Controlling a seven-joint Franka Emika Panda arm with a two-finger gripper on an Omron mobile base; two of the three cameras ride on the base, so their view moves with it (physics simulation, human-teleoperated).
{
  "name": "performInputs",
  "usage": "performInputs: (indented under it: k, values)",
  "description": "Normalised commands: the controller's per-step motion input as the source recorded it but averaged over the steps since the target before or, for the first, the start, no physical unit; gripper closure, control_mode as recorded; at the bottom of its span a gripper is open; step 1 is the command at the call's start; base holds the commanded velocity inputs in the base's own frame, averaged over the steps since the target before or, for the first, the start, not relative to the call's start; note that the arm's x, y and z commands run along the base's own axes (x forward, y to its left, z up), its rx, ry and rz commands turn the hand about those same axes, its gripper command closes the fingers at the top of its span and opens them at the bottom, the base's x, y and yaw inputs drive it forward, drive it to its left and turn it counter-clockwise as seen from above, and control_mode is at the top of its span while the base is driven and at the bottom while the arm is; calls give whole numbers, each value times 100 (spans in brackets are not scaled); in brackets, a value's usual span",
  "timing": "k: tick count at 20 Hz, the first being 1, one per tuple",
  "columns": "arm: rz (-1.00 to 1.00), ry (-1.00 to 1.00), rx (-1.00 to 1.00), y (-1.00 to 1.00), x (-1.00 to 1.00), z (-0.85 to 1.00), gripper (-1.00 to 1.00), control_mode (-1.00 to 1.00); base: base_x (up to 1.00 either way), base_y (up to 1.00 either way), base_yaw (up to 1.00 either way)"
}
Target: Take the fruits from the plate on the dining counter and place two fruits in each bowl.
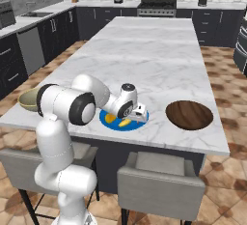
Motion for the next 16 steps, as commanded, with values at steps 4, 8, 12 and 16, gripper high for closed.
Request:
performInputs:
  k: [4,8,12,16]
  values:
    - [0,0,0,0,12,-21,-100,-100,0,0,0]
    - [0,0,0,0,0,0,100,-100,0,0,0]
    - [0,0,0,-5,0,26,100,-100,0,0,0]
    - [-1,0,0,-19,-6,72,100,-100,0,0,0]
